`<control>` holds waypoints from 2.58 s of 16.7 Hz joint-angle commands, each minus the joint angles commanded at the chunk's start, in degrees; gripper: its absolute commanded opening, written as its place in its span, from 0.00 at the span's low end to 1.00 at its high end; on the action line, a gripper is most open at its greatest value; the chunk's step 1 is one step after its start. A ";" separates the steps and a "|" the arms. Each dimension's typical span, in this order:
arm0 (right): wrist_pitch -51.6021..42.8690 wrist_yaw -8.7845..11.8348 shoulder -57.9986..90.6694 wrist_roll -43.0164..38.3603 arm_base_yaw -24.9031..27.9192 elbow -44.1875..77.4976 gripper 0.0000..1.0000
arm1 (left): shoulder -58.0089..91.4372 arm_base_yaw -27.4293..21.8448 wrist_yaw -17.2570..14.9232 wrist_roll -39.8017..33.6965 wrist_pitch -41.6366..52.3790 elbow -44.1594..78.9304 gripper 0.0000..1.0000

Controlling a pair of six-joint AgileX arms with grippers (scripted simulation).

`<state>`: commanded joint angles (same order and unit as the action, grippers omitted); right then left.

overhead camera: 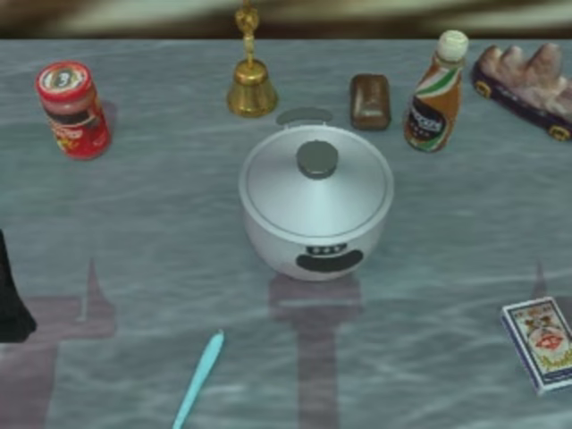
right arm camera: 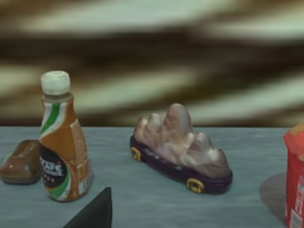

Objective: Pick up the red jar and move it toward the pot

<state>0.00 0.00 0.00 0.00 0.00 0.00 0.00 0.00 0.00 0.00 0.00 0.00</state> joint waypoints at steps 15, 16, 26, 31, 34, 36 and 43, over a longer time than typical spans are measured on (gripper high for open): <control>0.00 0.00 0.00 0.00 0.00 0.00 1.00 | 42.15 -0.64 -7.11 13.15 26.22 41.00 1.00; 0.00 0.00 0.00 0.00 0.00 0.00 1.00 | 47.60 -0.65 -7.88 14.95 29.31 46.70 1.00; 0.00 0.00 0.00 0.00 0.00 0.00 1.00 | 105.44 0.71 -13.14 34.54 59.58 108.72 1.00; 0.00 0.00 0.00 0.00 0.00 0.00 1.00 | 130.89 2.10 -13.70 42.75 72.12 134.71 1.00; 0.00 0.00 0.00 0.00 0.00 0.00 1.00 | 142.65 2.87 -13.64 46.37 77.89 146.33 1.00; 0.00 0.00 0.00 0.00 0.00 0.00 1.00 | 148.21 3.27 -13.53 48.04 80.62 151.72 1.00; 0.00 0.00 0.00 0.00 0.00 0.00 1.00 | 152.92 3.63 -13.39 49.42 82.93 156.21 1.00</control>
<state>0.00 0.00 0.00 0.00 0.00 0.00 152.92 3.63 -13.39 49.42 82.93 156.21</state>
